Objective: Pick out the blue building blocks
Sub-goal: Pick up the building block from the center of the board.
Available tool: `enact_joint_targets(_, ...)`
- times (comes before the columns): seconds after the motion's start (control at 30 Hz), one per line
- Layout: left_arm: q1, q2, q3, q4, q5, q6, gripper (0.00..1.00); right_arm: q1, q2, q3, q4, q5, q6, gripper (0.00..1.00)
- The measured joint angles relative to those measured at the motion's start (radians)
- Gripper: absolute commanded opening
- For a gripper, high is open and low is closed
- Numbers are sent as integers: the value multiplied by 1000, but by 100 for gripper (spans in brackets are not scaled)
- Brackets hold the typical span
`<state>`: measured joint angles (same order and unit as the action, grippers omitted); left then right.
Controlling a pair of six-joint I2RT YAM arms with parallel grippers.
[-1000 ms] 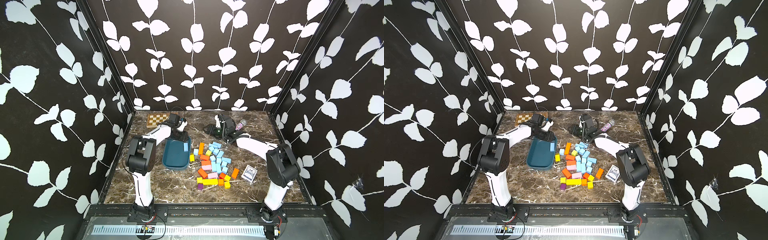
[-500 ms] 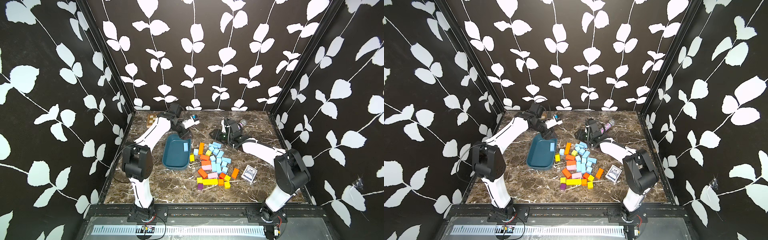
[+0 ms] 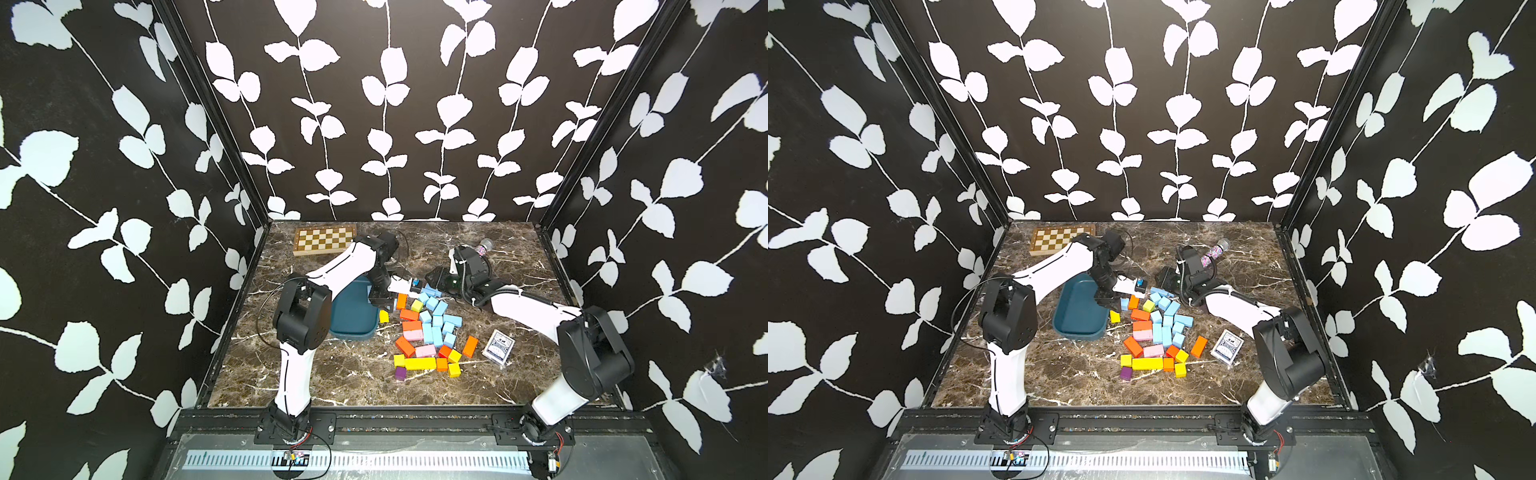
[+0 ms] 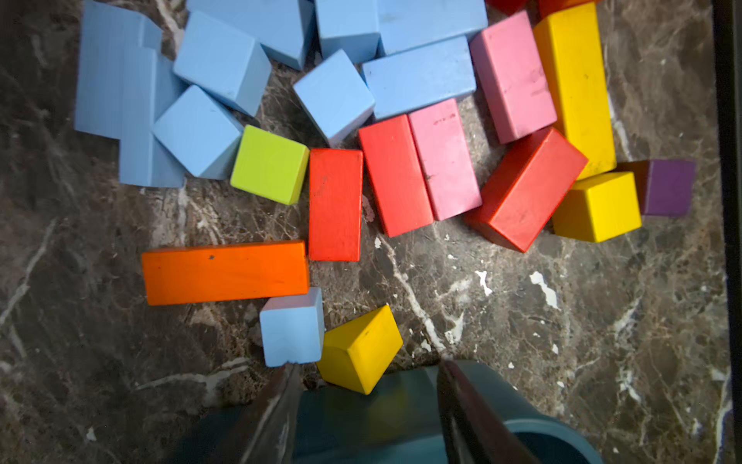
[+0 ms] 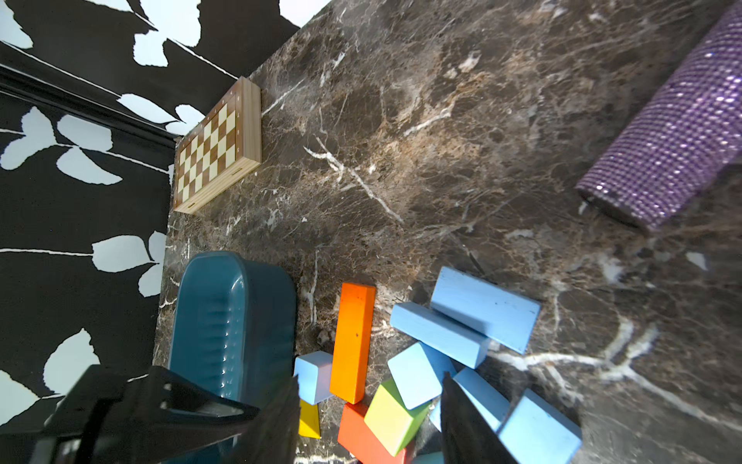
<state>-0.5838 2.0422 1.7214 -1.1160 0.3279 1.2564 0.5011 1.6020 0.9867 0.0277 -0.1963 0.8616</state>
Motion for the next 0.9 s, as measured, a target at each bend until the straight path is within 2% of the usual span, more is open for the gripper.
enact_joint_targets(0.23, -20, 24, 0, 31, -62, 11, 60, 0, -51, -38, 5, 14, 3, 54)
enact_joint_targets(0.63, -23, 84, 0, 113, -130, -5, 60, 0, -59, -47, 15, 24, 10, 54)
enact_joint_targets(0.8, -24, 103, 0, 141, -142, -20, 55, 0, -59, -49, 18, 24, 11, 54)
enact_joint_targets(0.9, -26, 117, 0, 143, -148, -26, 49, 0, -59, -53, 20, 24, 14, 53)
